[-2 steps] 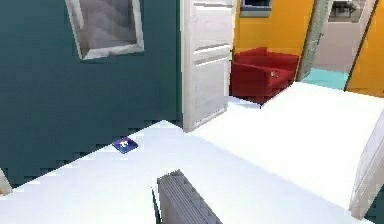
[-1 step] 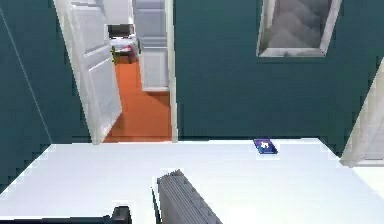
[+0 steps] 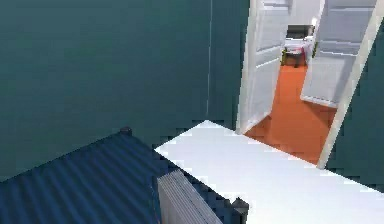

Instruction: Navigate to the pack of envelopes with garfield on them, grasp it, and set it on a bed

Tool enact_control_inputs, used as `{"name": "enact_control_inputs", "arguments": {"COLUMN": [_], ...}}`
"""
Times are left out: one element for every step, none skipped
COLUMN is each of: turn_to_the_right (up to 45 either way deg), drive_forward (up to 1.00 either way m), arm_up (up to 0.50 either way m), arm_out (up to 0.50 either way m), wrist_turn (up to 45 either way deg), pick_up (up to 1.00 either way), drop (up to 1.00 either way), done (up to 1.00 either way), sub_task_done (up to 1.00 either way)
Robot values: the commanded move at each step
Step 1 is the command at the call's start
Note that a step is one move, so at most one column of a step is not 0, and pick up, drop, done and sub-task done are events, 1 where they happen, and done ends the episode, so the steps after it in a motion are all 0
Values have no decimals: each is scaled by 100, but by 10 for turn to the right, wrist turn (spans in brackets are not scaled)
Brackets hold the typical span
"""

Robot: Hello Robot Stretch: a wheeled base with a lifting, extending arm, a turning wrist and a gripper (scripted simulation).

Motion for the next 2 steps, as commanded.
{"name": "enact_control_inputs", "arguments": {"turn_to_the_right": [-240, 450], "drive_forward": [0, 0], "arm_up": [0, 0], "arm_out": [0, 0], "wrist_turn": [0, 0], "pick_up": [0, 0], "drop": [0, 0], "done": [0, 0], "sub_task_done": [0, 0]}}
